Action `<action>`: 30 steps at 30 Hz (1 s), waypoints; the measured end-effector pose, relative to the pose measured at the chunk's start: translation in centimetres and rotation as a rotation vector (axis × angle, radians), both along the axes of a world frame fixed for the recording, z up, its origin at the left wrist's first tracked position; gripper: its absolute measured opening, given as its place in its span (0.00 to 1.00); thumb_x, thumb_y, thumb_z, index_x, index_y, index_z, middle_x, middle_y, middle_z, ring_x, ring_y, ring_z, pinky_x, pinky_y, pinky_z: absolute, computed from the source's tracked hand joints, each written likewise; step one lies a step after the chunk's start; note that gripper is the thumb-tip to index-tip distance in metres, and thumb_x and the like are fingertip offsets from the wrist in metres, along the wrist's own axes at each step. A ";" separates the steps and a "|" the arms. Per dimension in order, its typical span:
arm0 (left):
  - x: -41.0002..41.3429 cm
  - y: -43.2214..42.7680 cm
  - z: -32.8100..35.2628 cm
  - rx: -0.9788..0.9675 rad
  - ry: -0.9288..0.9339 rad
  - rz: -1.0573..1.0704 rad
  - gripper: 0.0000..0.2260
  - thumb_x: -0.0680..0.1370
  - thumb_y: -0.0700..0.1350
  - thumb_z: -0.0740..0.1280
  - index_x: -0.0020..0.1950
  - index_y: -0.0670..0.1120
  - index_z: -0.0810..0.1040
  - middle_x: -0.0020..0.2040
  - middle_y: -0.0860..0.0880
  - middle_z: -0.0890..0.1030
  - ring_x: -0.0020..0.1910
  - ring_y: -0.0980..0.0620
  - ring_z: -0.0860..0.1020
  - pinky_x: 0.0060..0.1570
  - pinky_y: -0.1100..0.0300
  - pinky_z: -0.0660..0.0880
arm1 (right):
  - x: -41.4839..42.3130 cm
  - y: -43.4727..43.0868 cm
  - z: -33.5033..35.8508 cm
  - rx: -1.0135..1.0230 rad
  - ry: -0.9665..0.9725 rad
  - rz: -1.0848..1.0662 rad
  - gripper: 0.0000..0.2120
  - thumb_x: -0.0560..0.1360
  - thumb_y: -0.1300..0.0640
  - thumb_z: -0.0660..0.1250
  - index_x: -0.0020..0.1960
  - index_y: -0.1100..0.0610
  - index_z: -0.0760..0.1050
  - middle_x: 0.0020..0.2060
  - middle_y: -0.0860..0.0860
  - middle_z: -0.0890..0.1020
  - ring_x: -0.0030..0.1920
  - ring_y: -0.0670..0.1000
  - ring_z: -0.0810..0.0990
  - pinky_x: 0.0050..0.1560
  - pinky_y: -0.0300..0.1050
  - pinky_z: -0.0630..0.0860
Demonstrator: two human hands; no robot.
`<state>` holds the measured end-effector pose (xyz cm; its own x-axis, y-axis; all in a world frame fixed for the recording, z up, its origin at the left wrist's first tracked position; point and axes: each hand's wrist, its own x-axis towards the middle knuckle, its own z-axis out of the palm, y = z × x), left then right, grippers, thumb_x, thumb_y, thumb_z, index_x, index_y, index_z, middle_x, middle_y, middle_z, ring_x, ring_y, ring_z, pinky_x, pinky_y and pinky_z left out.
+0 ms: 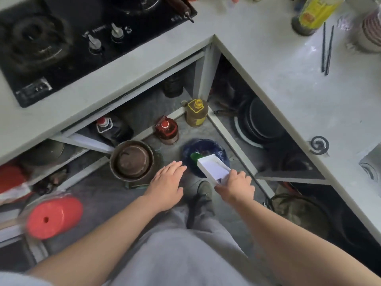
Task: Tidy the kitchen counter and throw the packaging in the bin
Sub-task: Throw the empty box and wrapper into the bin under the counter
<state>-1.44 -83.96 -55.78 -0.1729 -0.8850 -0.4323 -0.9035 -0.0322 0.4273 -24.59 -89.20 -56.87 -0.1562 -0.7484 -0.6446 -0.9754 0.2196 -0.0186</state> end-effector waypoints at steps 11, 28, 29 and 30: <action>-1.6 -2.1 -0.8 0.100 -0.023 0.159 0.31 0.77 0.47 0.64 0.78 0.50 0.57 0.79 0.51 0.57 0.78 0.51 0.52 0.76 0.53 0.51 | 0.2 -6.7 -3.6 0.006 -0.020 0.100 0.27 0.73 0.39 0.67 0.64 0.55 0.68 0.60 0.56 0.72 0.62 0.59 0.70 0.56 0.56 0.70; -6.9 -4.6 -0.4 0.100 -0.050 0.109 0.30 0.78 0.47 0.64 0.79 0.51 0.56 0.80 0.51 0.56 0.79 0.52 0.51 0.75 0.54 0.50 | -4.7 -6.8 -3.5 0.143 -0.193 0.150 0.20 0.74 0.44 0.66 0.60 0.55 0.69 0.58 0.56 0.74 0.59 0.60 0.74 0.50 0.53 0.74; -7.2 -4.7 -0.2 0.096 -0.053 0.092 0.30 0.78 0.47 0.63 0.79 0.51 0.56 0.80 0.51 0.56 0.79 0.52 0.51 0.75 0.55 0.50 | -5.0 -6.6 -3.1 0.124 -0.205 0.160 0.20 0.74 0.45 0.66 0.59 0.55 0.69 0.58 0.56 0.74 0.58 0.60 0.74 0.50 0.53 0.73; -7.6 -4.8 0.0 0.091 -0.055 0.074 0.30 0.78 0.47 0.63 0.79 0.51 0.56 0.80 0.51 0.56 0.79 0.52 0.51 0.75 0.55 0.49 | -5.3 -6.5 -2.7 0.103 -0.219 0.173 0.19 0.74 0.45 0.66 0.58 0.55 0.69 0.57 0.56 0.74 0.58 0.60 0.74 0.50 0.53 0.73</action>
<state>-9.01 -88.79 -55.76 -0.0829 -0.8510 -0.5185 -0.9191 -0.1357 0.3698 -29.87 -95.70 -59.61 0.1191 -0.6806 -0.7229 -0.9736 0.0625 -0.2193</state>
